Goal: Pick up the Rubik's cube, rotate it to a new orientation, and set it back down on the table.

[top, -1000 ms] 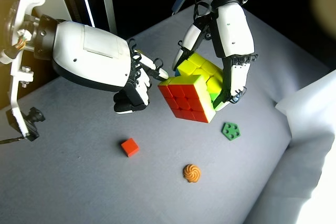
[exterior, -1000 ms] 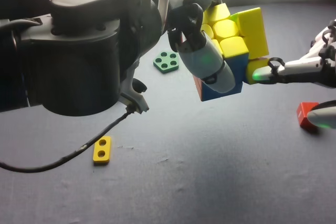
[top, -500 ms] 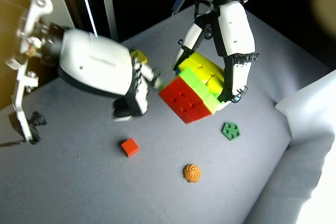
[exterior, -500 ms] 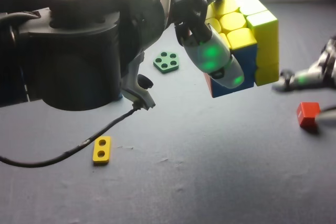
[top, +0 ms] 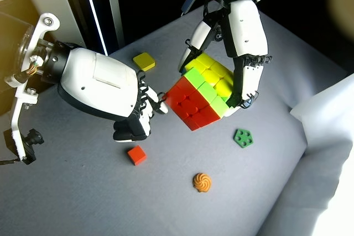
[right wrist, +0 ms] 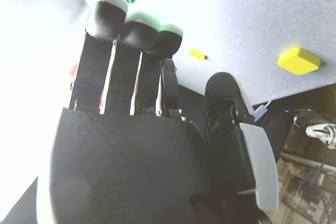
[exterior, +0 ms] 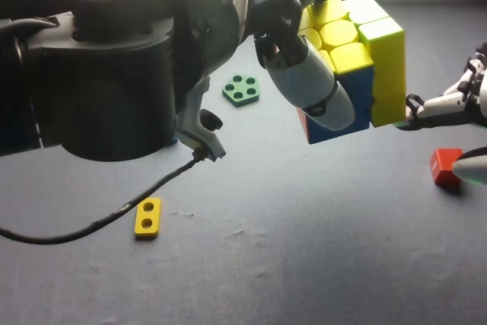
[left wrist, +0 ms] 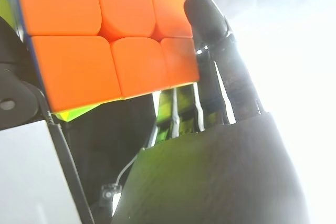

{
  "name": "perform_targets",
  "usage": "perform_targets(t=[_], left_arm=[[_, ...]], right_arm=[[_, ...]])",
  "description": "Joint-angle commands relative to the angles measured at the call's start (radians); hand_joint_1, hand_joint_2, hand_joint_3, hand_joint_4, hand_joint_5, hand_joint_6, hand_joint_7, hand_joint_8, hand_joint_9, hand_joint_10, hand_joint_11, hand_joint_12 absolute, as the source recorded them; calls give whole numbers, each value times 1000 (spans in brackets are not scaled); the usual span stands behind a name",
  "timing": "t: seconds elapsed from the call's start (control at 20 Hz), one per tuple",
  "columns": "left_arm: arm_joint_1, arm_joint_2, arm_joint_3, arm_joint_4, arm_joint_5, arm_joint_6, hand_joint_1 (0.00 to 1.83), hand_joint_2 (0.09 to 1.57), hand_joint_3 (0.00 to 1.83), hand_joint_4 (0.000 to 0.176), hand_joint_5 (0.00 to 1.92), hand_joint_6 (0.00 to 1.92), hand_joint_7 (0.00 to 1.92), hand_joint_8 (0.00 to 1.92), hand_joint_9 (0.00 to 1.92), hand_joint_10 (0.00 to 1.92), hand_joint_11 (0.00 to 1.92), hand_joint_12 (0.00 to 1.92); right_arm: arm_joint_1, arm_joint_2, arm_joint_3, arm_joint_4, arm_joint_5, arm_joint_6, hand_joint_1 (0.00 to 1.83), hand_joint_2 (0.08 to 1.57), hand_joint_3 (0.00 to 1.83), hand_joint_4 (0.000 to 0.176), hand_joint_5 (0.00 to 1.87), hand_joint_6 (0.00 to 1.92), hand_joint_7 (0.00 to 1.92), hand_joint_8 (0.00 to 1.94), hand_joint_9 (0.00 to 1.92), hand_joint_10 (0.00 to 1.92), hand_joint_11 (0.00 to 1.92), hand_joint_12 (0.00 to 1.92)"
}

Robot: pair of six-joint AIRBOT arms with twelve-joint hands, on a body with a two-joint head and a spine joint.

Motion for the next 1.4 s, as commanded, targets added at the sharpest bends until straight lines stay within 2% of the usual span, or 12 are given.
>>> perform_targets(t=[0.0, 0.15, 0.3, 0.4, 0.45, 0.6, 0.65, 0.8, 0.9, 1.05, 1.2, 1.35], left_arm=[[-18, 1, -2, 70, 18, -12, 1364, 1147, 1, 0, 907, 992, 933, 1082, 789, 1420, 530, 1578], [-18, 1, -2, 70, 18, -12, 1367, 1139, 0, 0, 925, 966, 953, 1050, 802, 1396, 540, 1543], [-18, 1, -2, 70, 18, -12, 1362, 1155, 1, 0, 885, 1028, 911, 1110, 785, 1430, 527, 1574], [-18, 1, -1, 70, 18, -12, 1361, 1156, 0, 0, 892, 1024, 906, 1115, 775, 1442, 497, 1590], [-18, 1, -1, 70, 18, -12, 1368, 1134, 0, 0, 939, 971, 953, 1028, 811, 1381, 527, 1541], [-19, 1, -1, 70, 18, -12, 1363, 1145, 2, 0, 905, 1030, 924, 1064, 803, 1394, 535, 1538], [-19, 1, -1, 70, 18, -12, 1367, 1139, 0, 0, 912, 1003, 946, 1030, 820, 1386, 563, 1523], [-20, 1, -1, 70, 18, -12, 1363, 1149, 1, 0, 873, 1073, 928, 1049, 812, 1393, 561, 1504], [-21, 1, 0, 70, 18, -12, 1364, 1144, 1, 0, 902, 1035, 938, 1046, 801, 1392, 520, 1526], [-21, 1, 0, 70, 18, -12, 1363, 1150, 1, 0, 879, 1048, 922, 1073, 807, 1409, 575, 1538], [-22, 1, 1, 70, 17, -12, 1369, 1133, 0, 0, 946, 937, 946, 1039, 820, 1387, 557, 1565], [-22, 1, 1, 70, 16, -12, 1367, 1139, 0, 0, 920, 1006, 931, 1036, 822, 1384, 565, 1514]], right_arm=[[15, 3, -6, 23, 24, -3, 12, 1555, 3, 0, 336, 1, 675, 1845, 780, 1921, 757, 1921], [20, 27, -35, -29, 95, -2, 6, 1549, 0, 0, 342, 2, 717, 1863, 821, 1921, 791, 1921], [57, 57, -67, -39, 135, -2, 0, 1537, 0, 0, 346, 2, 712, 1861, 806, 1921, 757, 1921], [96, 69, -68, -38, 127, 7, 0, 1541, 0, 0, 333, 3, 713, 1856, 822, 1921, 776, 1921], [106, 72, -68, -38, 123, 7, 0, 1550, 1, 0, 348, 3, 697, 1899, 805, 1921, 771, 1921], [123, 77, -61, -38, 99, 7, 0, 1545, 0, 0, 319, 4, 706, 1856, 792, 1921, 738, 1921], [126, 77, -56, -38, 92, 7, 0, 1546, 0, 0, 307, 5, 734, 1838, 848, 1921, 806, 1921], [125, 74, -47, -38, 82, 6, 0, 1544, 0, 0, 328, 4, 717, 1873, 834, 1921, 796, 1921], [122, 62, -40, -38, 73, 6, 0, 1547, 0, 0, 332, 2, 736, 1852, 825, 1921, 772, 1921], [105, 39, -21, -38, 44, 6, 0, 1544, 0, 0, 338, 3, 731, 1939, 839, 1921, 798, 1921], [92, 29, -12, -38, 34, 6, 0, 1544, 0, 0, 339, 5, 699, 1897, 812, 1921, 791, 1921], [91, 26, -11, -38, 28, 6, 0, 1537, 0, 0, 301, 0, 706, 1890, 806, 1921, 761, 1921]])
